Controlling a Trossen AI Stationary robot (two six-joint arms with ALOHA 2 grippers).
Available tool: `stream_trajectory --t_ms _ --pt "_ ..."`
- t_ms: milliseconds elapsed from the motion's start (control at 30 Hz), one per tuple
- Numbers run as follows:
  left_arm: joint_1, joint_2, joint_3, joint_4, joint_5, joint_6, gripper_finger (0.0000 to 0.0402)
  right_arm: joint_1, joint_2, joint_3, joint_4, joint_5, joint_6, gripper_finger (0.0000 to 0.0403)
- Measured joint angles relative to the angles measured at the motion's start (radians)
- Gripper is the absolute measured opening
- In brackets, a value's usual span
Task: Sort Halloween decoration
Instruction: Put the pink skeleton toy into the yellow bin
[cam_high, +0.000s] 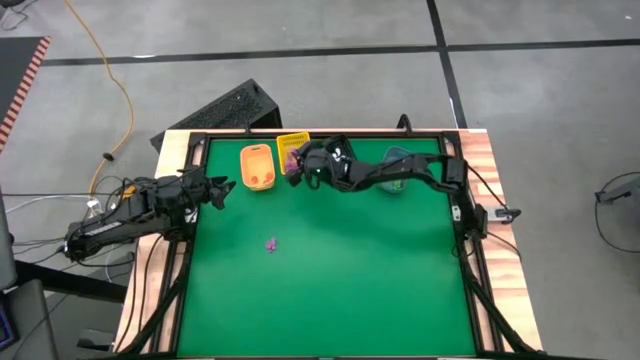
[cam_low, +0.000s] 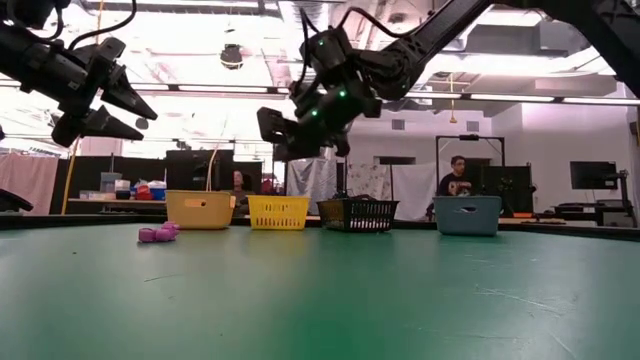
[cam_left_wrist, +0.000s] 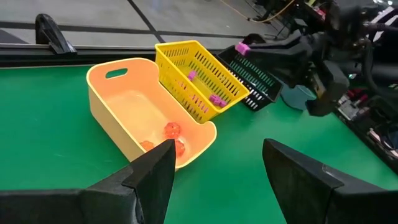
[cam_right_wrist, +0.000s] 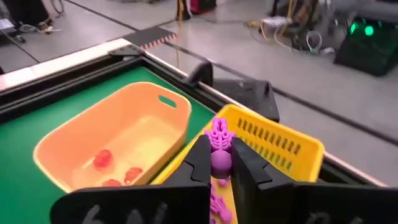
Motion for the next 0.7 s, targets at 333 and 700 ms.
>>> stream_trajectory --t_ms 333,700 --pt "0.000 0.000 0.000 -0.004 -0.016 0.004 0.0231 -0.019 0.000 0.000 -0.056 -0.029 0.064 0.0044" --pt "0.000 0.000 0.000 -0.004 -0.016 0.008 0.0231 -0.028 0.000 0.000 -0.094 -0.066 0.105 0.0076"
